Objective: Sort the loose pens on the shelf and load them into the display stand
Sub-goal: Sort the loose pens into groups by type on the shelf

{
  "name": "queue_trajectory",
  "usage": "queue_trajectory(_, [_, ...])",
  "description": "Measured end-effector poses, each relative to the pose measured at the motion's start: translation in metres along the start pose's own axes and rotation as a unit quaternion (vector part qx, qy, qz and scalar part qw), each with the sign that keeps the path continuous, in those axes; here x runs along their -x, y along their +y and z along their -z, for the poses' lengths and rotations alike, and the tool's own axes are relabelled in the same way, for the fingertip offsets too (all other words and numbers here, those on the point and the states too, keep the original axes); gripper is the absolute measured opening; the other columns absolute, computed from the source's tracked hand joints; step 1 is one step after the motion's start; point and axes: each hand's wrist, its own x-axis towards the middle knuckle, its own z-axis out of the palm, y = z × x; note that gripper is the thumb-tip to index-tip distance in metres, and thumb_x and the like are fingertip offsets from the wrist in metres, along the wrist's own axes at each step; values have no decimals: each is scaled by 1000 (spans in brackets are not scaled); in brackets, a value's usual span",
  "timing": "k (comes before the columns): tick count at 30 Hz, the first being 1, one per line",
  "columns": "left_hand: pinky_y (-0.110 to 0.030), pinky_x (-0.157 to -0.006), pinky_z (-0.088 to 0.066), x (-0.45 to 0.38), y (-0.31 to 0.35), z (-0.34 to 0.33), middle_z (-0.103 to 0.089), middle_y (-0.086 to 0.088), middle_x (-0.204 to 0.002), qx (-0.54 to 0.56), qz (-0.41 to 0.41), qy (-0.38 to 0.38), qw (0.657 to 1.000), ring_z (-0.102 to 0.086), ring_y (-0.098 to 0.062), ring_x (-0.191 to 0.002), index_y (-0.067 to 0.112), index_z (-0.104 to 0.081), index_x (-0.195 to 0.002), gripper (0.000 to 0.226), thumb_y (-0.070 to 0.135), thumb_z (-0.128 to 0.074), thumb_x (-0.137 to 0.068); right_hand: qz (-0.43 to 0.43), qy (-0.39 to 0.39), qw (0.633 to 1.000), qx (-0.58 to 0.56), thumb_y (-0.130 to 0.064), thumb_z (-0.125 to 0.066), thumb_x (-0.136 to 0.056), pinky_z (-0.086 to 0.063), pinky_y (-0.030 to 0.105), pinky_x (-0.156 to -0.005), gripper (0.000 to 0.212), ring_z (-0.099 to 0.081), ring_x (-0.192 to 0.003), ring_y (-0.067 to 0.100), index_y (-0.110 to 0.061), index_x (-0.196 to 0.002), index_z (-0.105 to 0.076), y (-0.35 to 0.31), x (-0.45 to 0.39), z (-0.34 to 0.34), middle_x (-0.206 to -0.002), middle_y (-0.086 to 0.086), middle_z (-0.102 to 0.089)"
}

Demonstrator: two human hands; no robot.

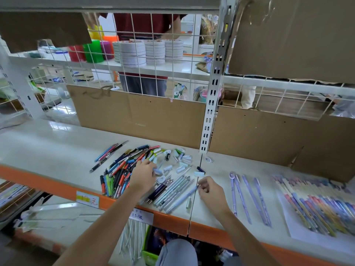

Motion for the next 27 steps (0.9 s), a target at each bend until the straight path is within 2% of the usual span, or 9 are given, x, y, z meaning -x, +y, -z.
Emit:
queue_trajectory(4, [-29,-85,-40,7,7,1,-57,-5,-110,19,6,24,1000,-46,-22,-109,10,-64,-106,20,22,-55,-93,-32,21,995,-90,0,-48,-90,-42,22,-55,22,-54,-63,13,-21,-87,-55,0,1,3,-80,0,-57])
queue_trajectory(6, [-29,-87,-41,17,18,2,-57,-4,-107,51,-15,46,998,-48,-19,-105,10,-64,-106,21,24,-55,-93,-39,18,991,-128,-1,-50,-91,-41,21,-48,20,-53,-58,11,-18,-89,-57,-1,2,6,-79,2,-57])
queue_trajectory(9, [-25,-85,-42,37,43,0,-57,0,-103,97,-79,34,992,-51,-14,-95,15,-66,-105,20,27,-55,-94,-24,-13,991,-131,-15,-55,-94,-41,21,-51,9,-53,-55,8,-21,-97,-61,-6,4,7,-79,4,-61])
queue_trajectory(11, [-25,-84,-42,47,59,-5,-55,2,-101,108,-108,9,988,-52,-14,-95,16,-67,-104,20,29,-56,-93,-7,-38,993,-109,-25,-57,-93,-40,18,-55,9,-54,-54,3,-26,-101,-61,-9,5,6,-82,4,-66])
queue_trajectory(15, [-24,-80,-39,56,74,-14,-52,2,-99,98,-124,-17,987,-48,-15,-98,17,-65,-105,21,32,-55,-93,1,-53,994,-92,-12,-60,-90,-38,13,-49,12,-52,-51,2,-21,-86,-67,-10,7,9,-71,-3,-64])
queue_trajectory(19, [-22,-82,-39,61,69,-14,-51,2,-104,40,-120,-28,992,-47,-14,-98,20,-63,-105,25,38,-52,-92,-51,-7,985,-162,-10,-57,-93,-39,18,-49,13,-48,-52,9,-10,-84,-66,-3,9,19,-64,1,-57])
queue_trajectory(24, [-24,-84,-39,67,65,-8,-47,1,-101,-32,-152,-33,987,-47,-14,-96,18,-62,-95,23,36,-47,-91,-97,1,969,-225,-10,-52,-96,-42,23,-49,13,-54,-58,15,-5,-87,-60,-5,13,22,-74,12,-65])
queue_trajectory(27, [-23,-81,-38,69,64,-10,-48,0,-102,-14,-156,-12,988,-47,-15,-96,15,-61,-96,21,29,-46,-92,-114,5,967,-227,-8,-50,-95,-41,22,-48,14,-54,-58,14,-7,-87,-62,-6,14,25,-75,10,-63])
